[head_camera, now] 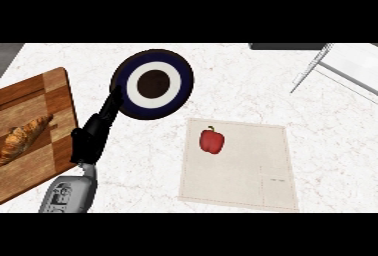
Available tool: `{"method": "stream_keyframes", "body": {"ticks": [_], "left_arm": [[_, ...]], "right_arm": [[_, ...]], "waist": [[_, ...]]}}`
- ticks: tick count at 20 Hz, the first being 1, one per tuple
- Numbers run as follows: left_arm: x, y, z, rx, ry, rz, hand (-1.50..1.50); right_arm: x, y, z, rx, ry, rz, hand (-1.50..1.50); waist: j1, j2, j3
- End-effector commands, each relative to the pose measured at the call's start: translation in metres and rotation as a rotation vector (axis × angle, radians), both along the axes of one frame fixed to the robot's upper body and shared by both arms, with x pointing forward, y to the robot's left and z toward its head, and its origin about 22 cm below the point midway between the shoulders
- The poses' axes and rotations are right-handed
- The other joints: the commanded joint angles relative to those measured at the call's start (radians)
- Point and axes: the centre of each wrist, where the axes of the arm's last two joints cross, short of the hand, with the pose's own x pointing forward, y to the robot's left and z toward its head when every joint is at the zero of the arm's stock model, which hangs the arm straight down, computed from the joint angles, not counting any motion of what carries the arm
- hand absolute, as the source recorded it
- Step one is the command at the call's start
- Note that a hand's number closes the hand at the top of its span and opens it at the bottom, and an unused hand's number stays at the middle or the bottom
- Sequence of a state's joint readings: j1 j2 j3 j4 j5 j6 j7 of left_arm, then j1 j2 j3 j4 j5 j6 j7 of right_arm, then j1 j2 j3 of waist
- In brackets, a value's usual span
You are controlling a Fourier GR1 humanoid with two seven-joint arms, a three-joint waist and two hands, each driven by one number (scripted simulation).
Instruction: Pick the cupcake from the placemat and place it in the tiered shelf
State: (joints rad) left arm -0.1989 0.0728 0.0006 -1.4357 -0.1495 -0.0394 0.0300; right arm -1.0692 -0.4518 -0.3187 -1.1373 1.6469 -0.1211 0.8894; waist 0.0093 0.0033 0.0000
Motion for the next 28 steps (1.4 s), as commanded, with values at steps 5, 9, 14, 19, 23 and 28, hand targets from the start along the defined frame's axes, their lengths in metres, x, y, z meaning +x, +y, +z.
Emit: {"method": "stream_keyframes", "body": {"ticks": [5,9,14,19,23,28], "left_arm": [[0.005,-0.003,0.012,-0.002,-0.006,-0.012,0.0],[-0.008,-0.009,-0.009,-0.005,-0.005,0.008,0.0],[0.008,-0.015,-0.001,0.008,-0.006,-0.004,0.0],[-0.006,-0.009,-0.003,-0.001,-0.007,-0.008,0.0],[-0.009,0.002,-0.002,0.014,0.009,0.01,0.0],[-0.004,0.008,-0.01,-0.001,0.005,0.011,0.0]], "right_arm": [[0.004,-0.029,-0.012,0.086,-0.287,0.091,1.5],[0.007,-0.057,-0.043,0.095,-0.318,0.099,1.5],[0.003,-0.066,-0.031,0.11,-0.326,0.141,1.5],[0.0,-0.105,-0.042,0.097,-0.116,-0.12,1.5],[-0.006,-0.103,-0.041,0.114,-0.178,-0.2,-1.5],[-0.025,-0.112,-0.044,0.155,-0.256,-0.179,-1.5]], "waist": [[0.01,0.003,0.002],[0.007,0.002,0.001],[-0.004,-0.002,0.0],[-0.003,0.0,-0.003],[-0.007,-0.005,-0.001],[-0.012,-0.004,0.0]]}}
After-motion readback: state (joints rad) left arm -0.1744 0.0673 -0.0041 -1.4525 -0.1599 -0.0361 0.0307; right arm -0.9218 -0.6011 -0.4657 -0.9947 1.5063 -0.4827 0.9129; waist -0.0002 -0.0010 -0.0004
